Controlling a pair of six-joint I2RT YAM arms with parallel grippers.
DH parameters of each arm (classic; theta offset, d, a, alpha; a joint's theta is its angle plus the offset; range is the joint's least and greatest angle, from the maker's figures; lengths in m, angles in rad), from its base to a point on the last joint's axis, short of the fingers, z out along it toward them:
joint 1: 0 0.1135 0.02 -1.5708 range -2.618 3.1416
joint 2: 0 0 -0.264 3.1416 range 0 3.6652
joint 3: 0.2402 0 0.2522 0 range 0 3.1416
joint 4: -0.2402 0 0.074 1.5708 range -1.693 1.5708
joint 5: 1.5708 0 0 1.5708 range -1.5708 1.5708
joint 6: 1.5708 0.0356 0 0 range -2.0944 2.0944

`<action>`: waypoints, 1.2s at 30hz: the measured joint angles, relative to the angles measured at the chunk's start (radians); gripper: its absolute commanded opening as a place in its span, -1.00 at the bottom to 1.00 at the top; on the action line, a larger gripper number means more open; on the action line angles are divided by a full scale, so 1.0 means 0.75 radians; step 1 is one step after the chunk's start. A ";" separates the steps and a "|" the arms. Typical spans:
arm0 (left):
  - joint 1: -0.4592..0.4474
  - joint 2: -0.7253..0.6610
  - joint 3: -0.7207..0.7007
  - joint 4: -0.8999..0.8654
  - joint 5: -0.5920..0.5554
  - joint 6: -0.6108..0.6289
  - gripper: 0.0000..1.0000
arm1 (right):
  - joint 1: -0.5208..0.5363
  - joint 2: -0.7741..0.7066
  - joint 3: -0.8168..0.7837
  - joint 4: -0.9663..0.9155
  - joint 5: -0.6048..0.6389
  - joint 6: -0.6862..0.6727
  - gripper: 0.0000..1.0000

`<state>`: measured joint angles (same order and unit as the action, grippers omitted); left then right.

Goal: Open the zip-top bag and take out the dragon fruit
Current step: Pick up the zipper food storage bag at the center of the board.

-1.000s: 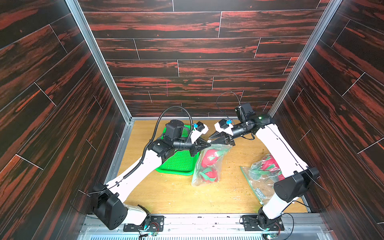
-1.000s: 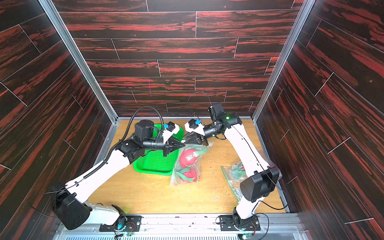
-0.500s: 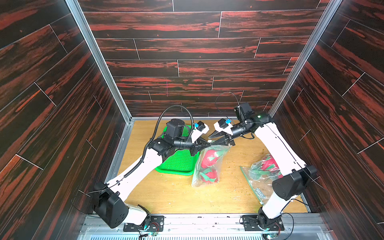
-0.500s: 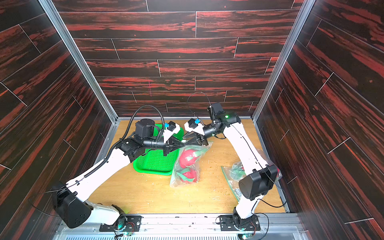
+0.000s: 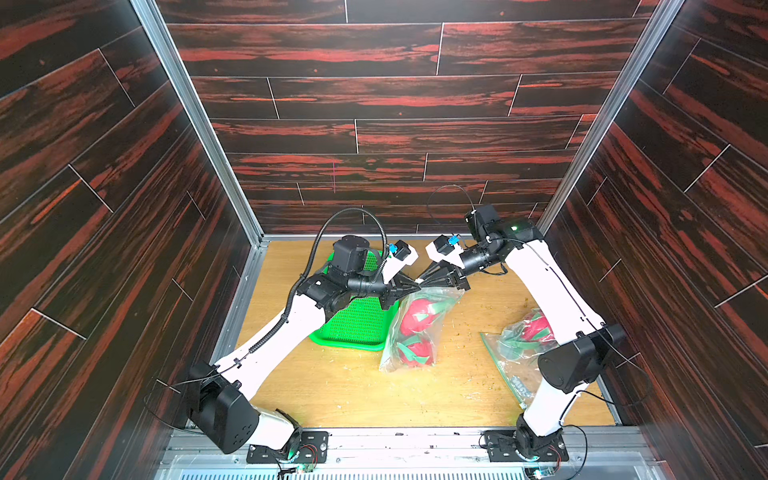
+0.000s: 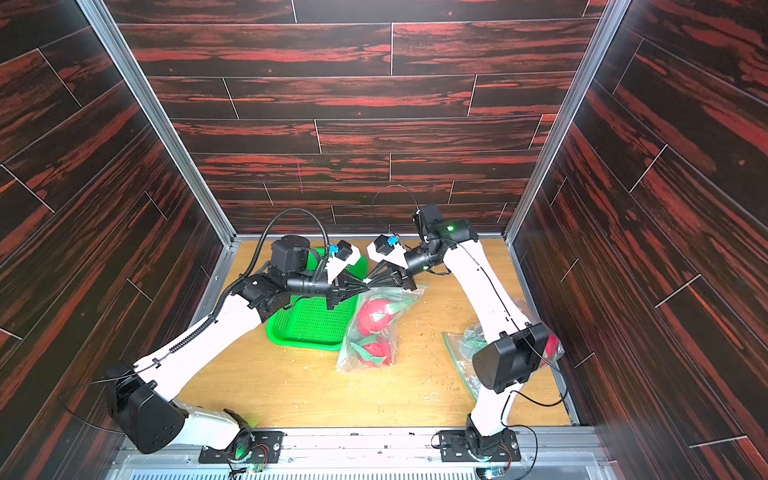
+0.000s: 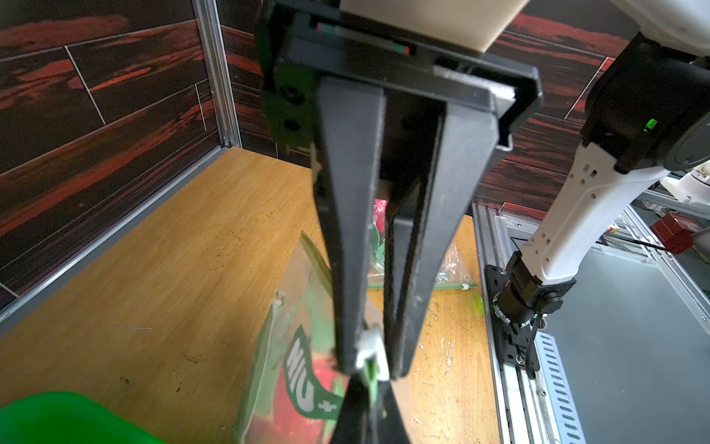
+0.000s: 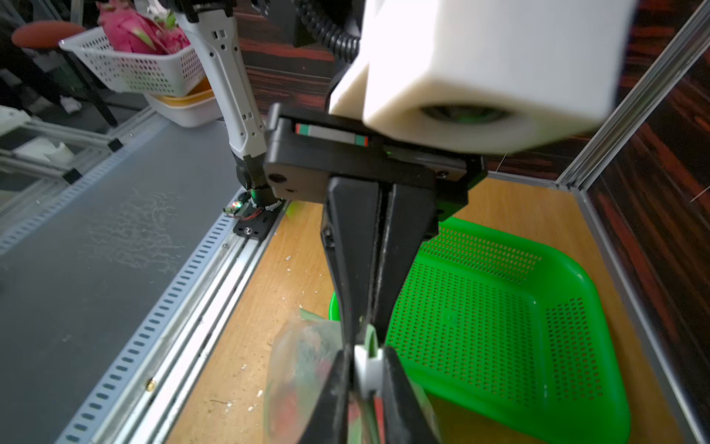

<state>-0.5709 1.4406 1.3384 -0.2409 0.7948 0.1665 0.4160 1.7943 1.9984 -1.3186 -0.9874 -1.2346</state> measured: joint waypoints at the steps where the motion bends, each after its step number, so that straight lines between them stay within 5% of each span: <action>1: 0.001 0.000 0.000 -0.002 -0.003 0.003 -1.00 | 0.000 0.000 0.001 -0.003 0.002 -0.001 -0.89; 12: -0.004 -0.003 0.000 -0.008 -0.063 0.028 -1.00 | -0.014 -0.068 -0.109 0.118 0.024 0.037 -1.00; 25: -0.020 -0.074 -0.066 0.052 -0.091 -0.049 -1.00 | -0.160 -0.275 -0.549 0.457 -0.041 0.187 -1.00; 36: -0.023 -0.193 -0.115 0.102 -0.261 -0.128 -1.00 | -0.315 -0.490 -0.970 0.860 0.016 0.418 -1.00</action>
<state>-0.5880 1.2957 1.2518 -0.1646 0.5987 0.0708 0.1795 1.4265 1.2709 -0.6735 -0.9752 -0.9211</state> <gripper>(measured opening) 0.048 0.089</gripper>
